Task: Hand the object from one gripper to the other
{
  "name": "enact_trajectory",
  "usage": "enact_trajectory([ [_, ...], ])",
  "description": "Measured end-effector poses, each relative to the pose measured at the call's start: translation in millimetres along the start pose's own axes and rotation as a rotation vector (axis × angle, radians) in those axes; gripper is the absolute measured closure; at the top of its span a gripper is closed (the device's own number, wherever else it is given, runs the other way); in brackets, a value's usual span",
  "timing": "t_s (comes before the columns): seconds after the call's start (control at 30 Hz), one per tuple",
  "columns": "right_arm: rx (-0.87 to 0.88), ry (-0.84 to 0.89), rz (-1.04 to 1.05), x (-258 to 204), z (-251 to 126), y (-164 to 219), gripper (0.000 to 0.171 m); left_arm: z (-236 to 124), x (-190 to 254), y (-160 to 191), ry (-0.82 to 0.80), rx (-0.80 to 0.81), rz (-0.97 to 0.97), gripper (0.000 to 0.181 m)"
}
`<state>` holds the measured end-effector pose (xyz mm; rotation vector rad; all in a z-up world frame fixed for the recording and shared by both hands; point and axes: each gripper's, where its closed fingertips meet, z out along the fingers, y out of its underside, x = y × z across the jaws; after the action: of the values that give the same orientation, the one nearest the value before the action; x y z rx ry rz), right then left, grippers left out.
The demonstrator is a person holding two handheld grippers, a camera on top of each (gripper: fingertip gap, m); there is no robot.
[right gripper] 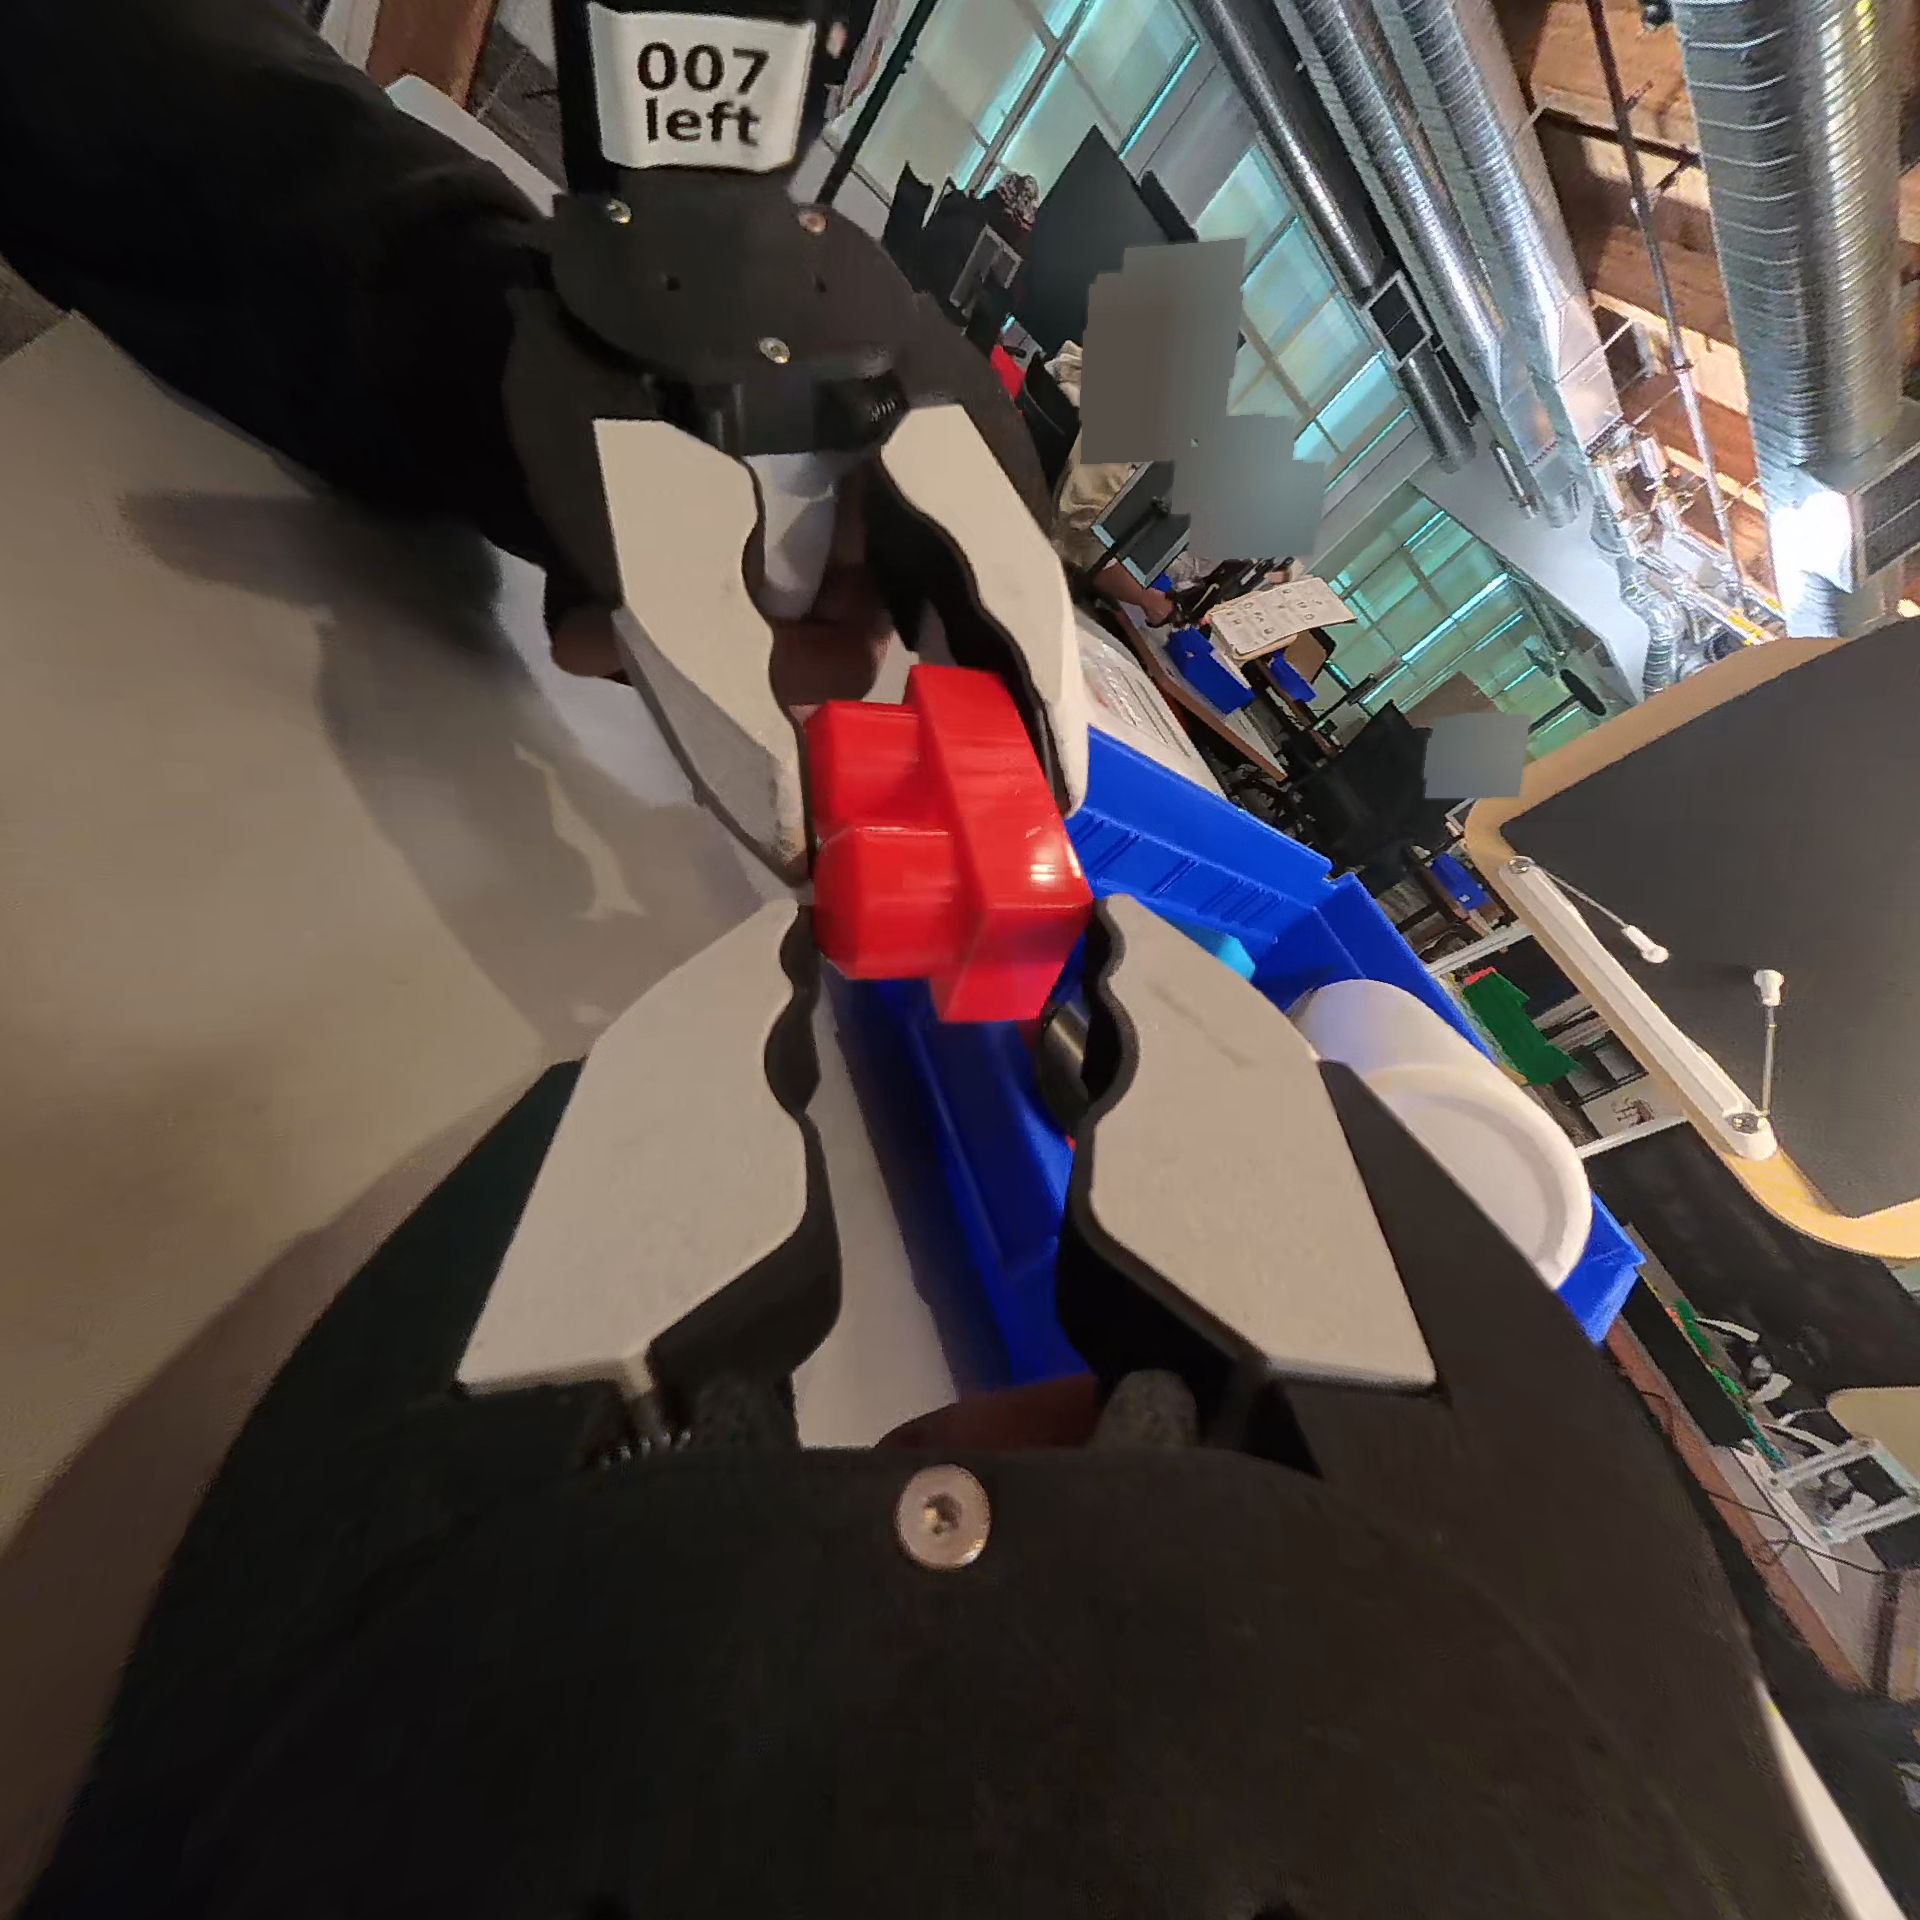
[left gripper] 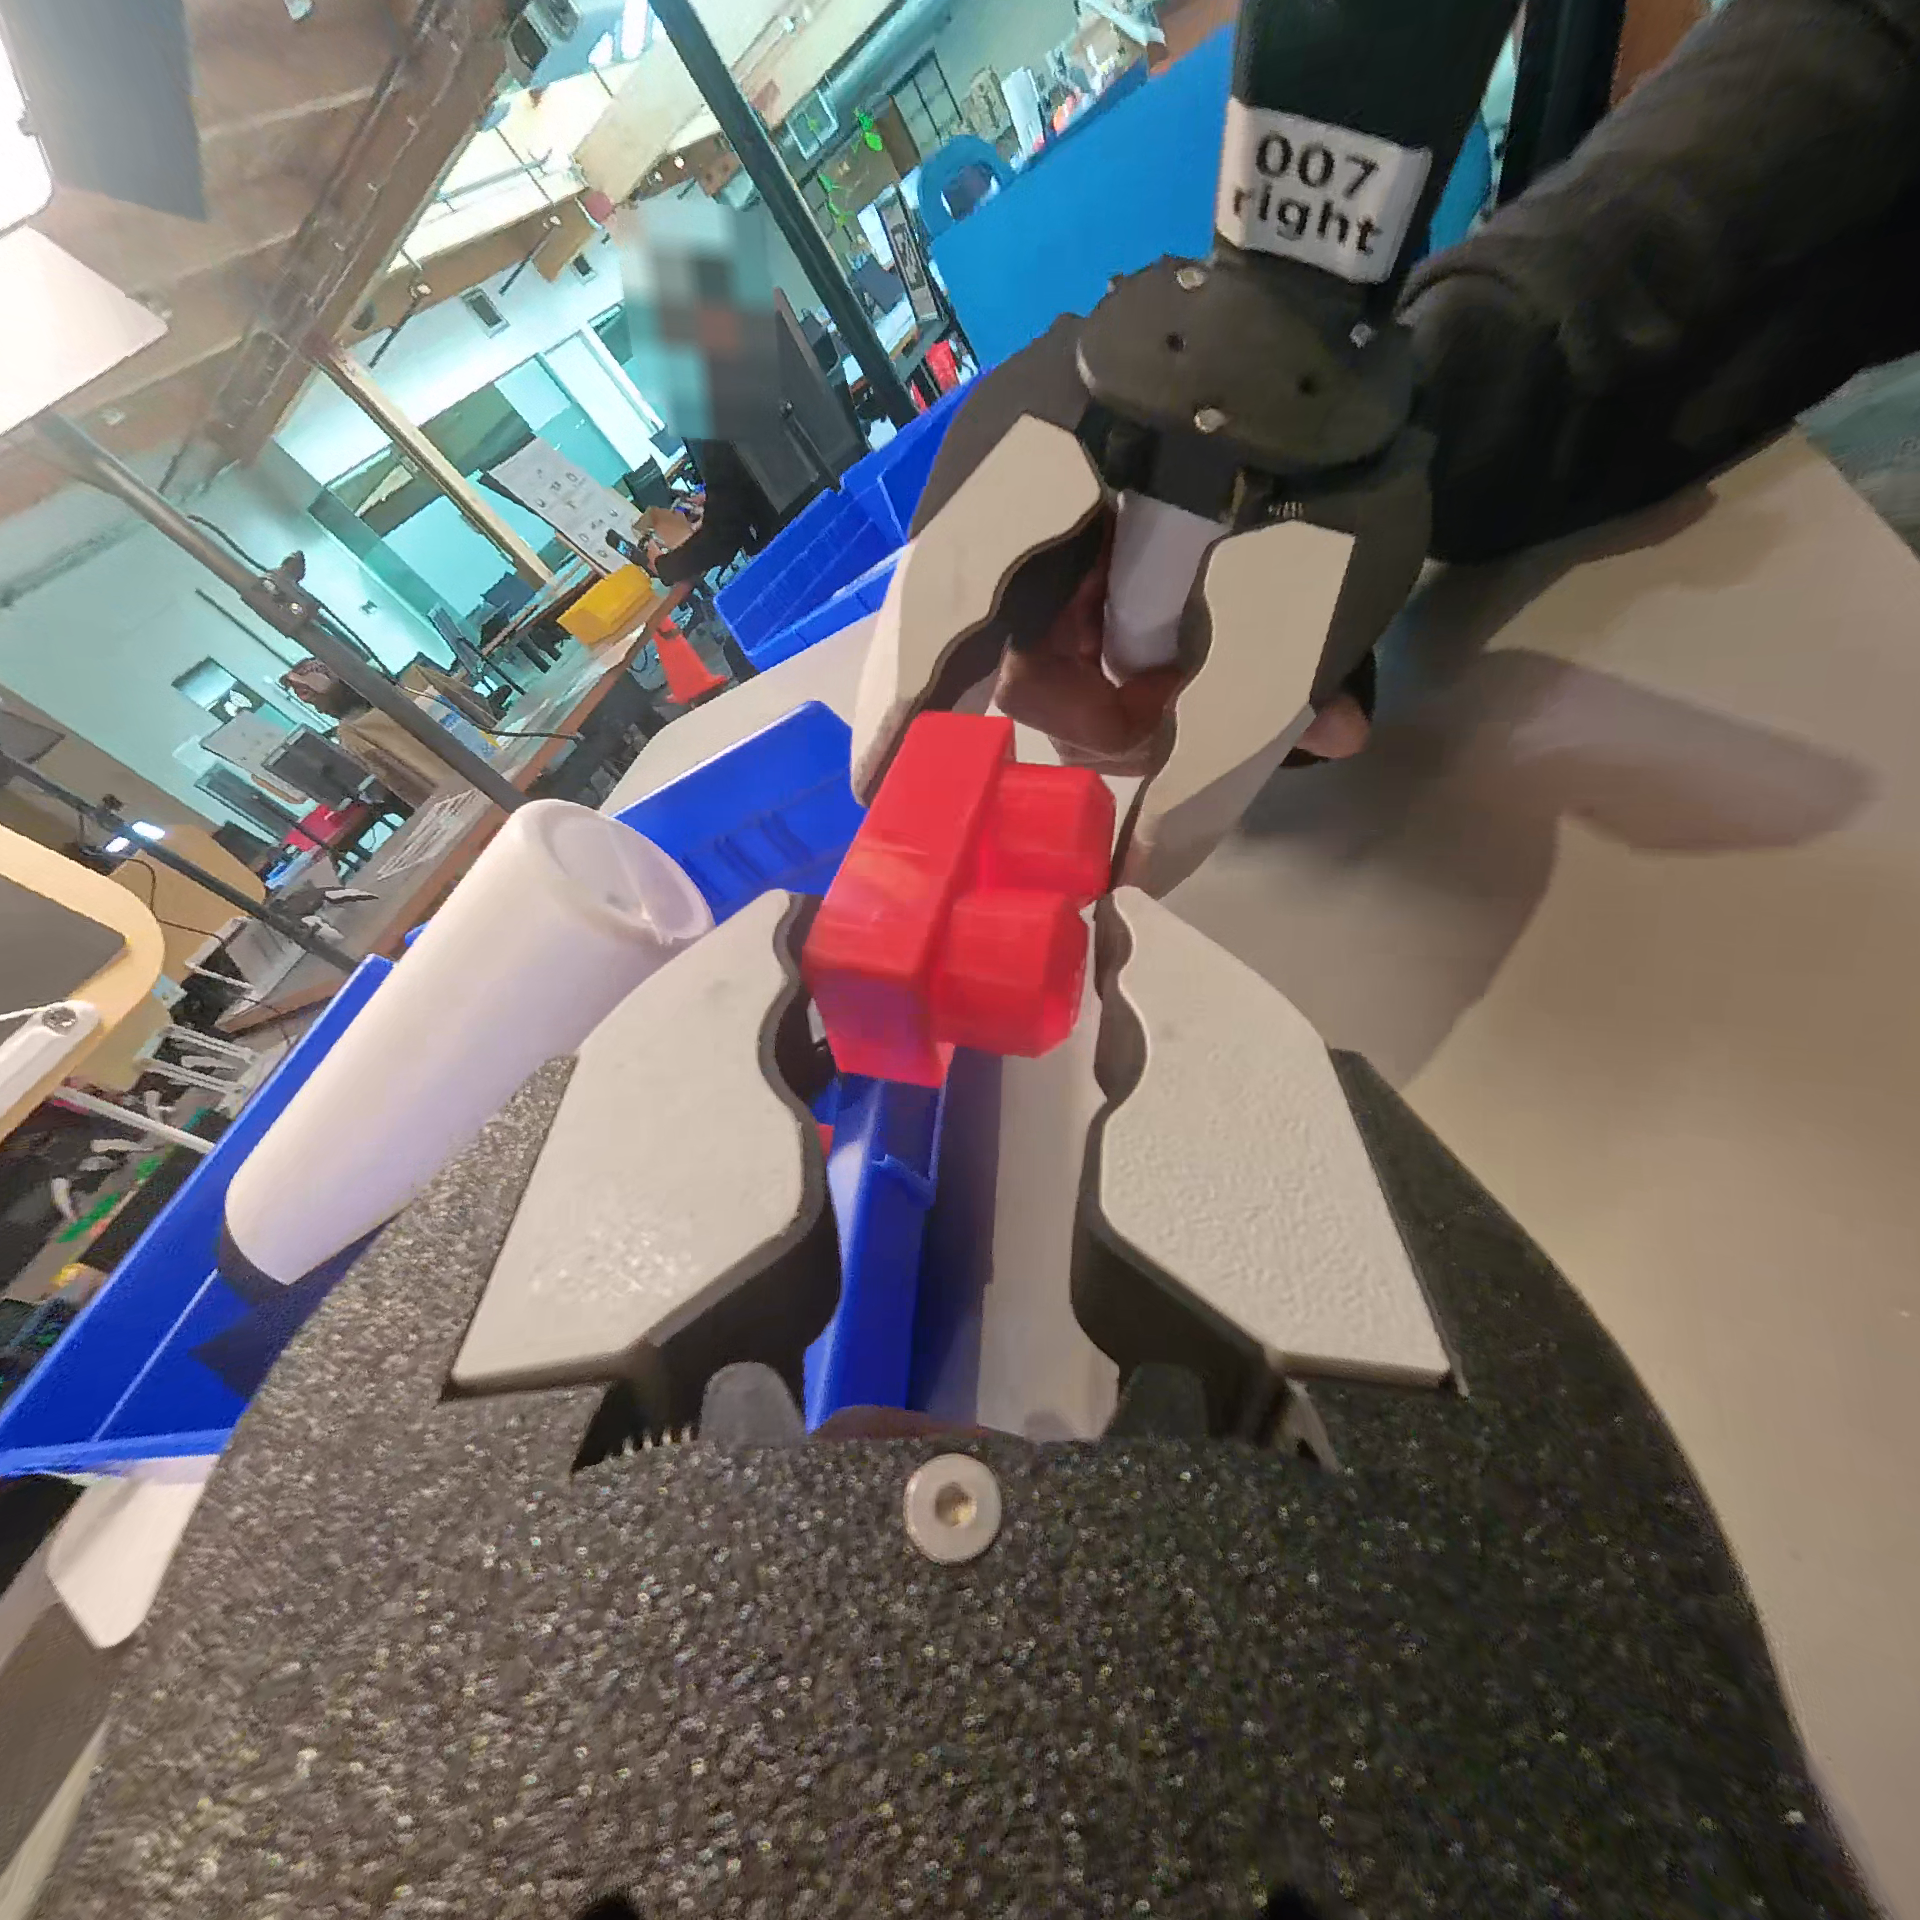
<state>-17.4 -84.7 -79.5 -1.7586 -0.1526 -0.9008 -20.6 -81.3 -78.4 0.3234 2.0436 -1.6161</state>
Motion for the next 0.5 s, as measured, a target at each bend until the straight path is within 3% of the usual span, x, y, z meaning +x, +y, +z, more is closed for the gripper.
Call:
enact_trajectory([
  [0.17, 0.004, -0.013, 0.178, 12, -3, 3, 0.123, -8, -14, -10, -0.064, 0.058, 0.042, 0.12],
  [0.5, 0.009, -0.176, 0.645, 10, 2, 12, 0.123, -5, -14, -2, -0.275, -0.044, 0.601, 0.116],
])
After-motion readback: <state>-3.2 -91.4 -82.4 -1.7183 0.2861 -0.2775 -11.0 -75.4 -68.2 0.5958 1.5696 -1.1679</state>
